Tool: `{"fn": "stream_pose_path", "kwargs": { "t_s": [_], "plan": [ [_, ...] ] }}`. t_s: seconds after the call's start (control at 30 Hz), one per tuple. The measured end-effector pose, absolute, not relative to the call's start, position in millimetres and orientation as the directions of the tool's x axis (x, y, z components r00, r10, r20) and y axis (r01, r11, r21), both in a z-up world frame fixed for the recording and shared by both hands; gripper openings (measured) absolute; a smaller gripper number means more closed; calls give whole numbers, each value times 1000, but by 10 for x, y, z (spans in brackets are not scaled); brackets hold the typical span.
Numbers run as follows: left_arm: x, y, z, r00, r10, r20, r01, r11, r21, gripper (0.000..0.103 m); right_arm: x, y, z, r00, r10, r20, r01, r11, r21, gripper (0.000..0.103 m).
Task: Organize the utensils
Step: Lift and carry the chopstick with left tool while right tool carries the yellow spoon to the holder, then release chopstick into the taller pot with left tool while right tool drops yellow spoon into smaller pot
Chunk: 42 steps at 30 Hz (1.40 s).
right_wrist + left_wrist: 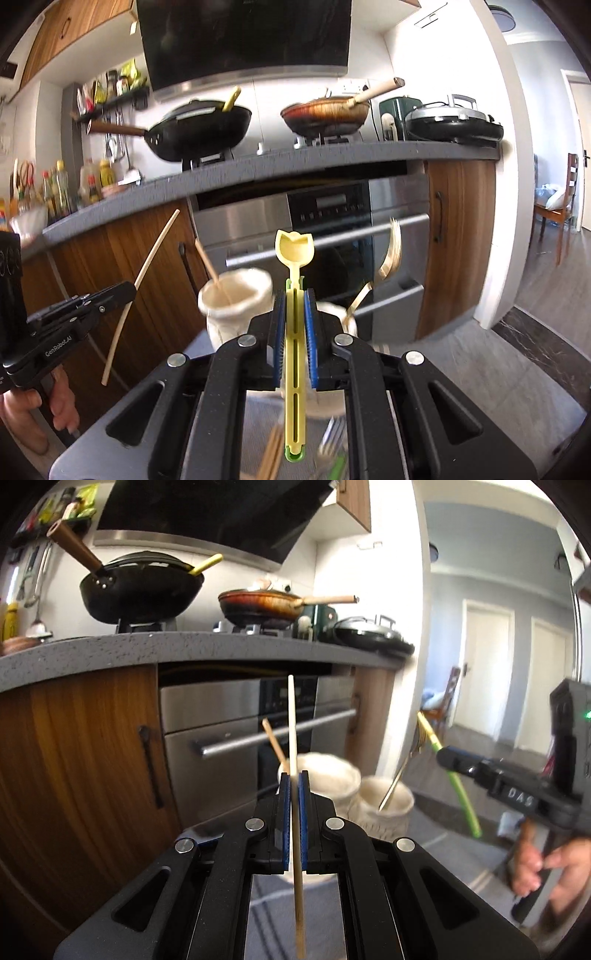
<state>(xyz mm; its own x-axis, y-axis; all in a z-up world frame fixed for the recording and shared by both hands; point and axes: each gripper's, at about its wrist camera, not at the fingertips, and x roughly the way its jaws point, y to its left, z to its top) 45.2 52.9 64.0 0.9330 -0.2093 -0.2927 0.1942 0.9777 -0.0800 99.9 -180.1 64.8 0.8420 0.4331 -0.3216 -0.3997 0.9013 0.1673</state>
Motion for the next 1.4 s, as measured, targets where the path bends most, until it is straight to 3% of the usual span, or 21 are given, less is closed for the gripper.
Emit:
{"fn": "stream_pose_path", "kwargs": {
  "t_s": [0.27, 0.47, 0.77, 1.07, 1.4],
  "plan": [
    [946, 500, 845, 896, -415, -156, 374, 897, -236, 4, 1449, -1750, 672, 831, 494, -255, -427, 861, 276, 10],
    [1381, 452, 796, 866, -475, -155, 409, 852, -327, 4, 1728, -1725, 550, 811, 525, -257, -425, 831, 359, 10],
    [1621, 279, 731, 899, -417, -131, 381, 895, -231, 4, 1862, -1625, 407, 840, 486, -242, -406, 858, 314, 10],
    [1583, 257, 489, 903, -399, -157, 370, 910, -186, 5, 1778, -1470, 212, 876, 407, -261, -380, 913, 148, 10],
    [1178, 404, 336, 905, -369, -212, 347, 928, -135, 5, 1539, -1616, 113, 868, 397, -297, -370, 918, 145, 10]
  ]
}}
